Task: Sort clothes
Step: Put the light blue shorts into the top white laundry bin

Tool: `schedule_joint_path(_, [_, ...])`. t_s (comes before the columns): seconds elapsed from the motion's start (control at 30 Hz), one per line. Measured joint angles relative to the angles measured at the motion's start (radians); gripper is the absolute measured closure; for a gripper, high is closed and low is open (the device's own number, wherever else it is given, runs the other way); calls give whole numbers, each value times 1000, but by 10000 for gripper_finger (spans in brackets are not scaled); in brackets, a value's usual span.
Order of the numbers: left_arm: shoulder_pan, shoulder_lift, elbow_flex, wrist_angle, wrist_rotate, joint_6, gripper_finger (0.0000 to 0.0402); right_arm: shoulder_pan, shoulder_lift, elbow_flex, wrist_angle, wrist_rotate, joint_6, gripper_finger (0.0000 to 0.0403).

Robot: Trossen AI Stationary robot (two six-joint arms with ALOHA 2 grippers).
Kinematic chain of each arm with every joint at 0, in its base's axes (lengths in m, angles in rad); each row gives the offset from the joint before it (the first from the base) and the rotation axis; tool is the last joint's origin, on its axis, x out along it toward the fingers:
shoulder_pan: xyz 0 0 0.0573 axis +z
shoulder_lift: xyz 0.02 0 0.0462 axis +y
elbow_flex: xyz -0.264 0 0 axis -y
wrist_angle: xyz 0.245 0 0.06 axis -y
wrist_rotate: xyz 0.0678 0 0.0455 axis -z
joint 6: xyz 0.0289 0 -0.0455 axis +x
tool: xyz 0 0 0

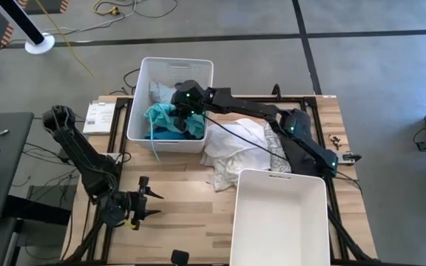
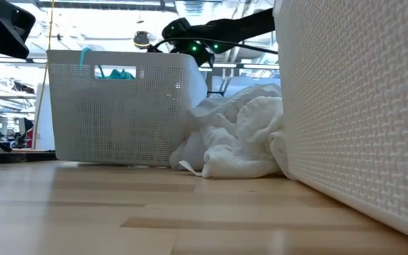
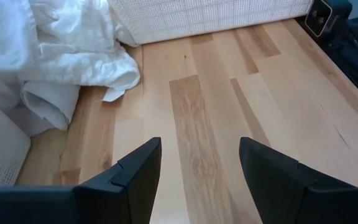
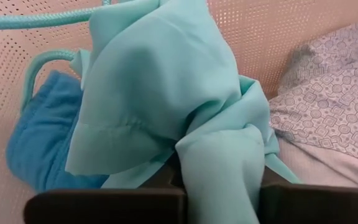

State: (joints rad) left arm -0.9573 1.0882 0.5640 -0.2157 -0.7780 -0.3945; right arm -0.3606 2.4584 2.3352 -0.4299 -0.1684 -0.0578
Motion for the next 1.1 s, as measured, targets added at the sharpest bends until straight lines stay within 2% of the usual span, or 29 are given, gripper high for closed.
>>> schedule_joint_path(0.27, [5,0,0,-4,1,-11,189,13,0,1,-5,1,6,321])
schedule_joint_path(0.57, [5,0,0,-3,3,-35,189,40,-38,0,-36,15,13,212])
schedule_joint_path(0.7, [5,0,1,-5,5,-46,189,52,-81,0,-86,17,-4,178])
schedule_joint_path(1.1, [6,0,2,-12,4,-60,189,65,-156,1,-213,61,-108,165])
